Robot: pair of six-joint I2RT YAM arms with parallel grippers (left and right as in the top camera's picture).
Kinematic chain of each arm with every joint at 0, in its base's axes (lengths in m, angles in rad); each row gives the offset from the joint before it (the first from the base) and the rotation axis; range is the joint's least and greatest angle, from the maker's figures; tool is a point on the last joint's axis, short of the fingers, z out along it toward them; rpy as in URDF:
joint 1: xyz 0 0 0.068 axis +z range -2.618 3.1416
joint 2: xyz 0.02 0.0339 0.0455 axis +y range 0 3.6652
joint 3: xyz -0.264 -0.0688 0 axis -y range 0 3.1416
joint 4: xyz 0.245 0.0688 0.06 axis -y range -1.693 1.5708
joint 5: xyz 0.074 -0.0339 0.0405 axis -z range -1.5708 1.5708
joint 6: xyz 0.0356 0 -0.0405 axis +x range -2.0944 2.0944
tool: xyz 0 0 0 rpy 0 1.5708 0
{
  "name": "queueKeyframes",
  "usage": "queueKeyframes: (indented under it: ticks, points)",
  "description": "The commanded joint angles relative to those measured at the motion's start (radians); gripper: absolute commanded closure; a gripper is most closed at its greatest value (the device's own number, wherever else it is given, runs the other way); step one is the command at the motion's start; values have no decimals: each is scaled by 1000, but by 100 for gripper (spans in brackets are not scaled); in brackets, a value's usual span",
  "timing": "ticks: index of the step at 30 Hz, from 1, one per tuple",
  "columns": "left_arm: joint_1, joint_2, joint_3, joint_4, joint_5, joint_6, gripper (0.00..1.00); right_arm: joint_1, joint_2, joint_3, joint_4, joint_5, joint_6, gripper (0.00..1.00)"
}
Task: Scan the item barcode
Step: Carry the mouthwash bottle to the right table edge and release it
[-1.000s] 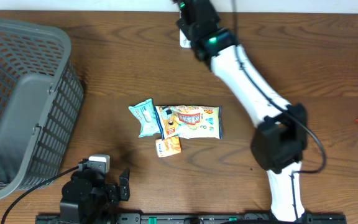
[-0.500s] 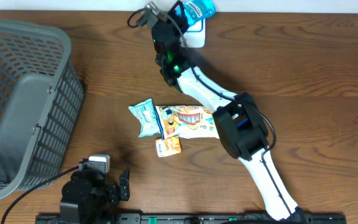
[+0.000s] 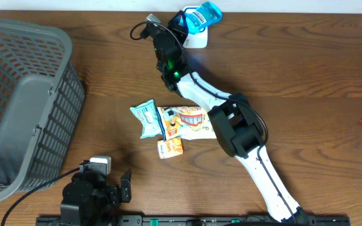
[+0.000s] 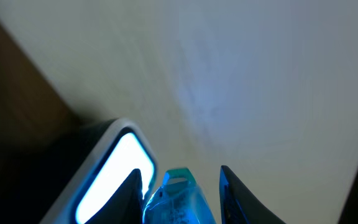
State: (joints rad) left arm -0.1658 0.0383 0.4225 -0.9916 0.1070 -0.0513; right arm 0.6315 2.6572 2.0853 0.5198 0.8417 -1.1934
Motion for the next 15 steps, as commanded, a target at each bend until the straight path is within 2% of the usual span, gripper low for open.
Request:
queueKeyframes:
  ticks: [1,5,13,15]
  points:
    - [-3,-2,4,-2,13,6,2,2,-53,53,2,66,-42,90]
    - [-3,-2,4,-2,13,6,2,-18,-114,53,-98,137,29,91]
    - [-3,-2,4,-2,13,6,2,-177,-230,53,-532,255,283,91]
    - [-3,-2,4,-2,13,6,2,-245,-241,53,-661,267,388,92]
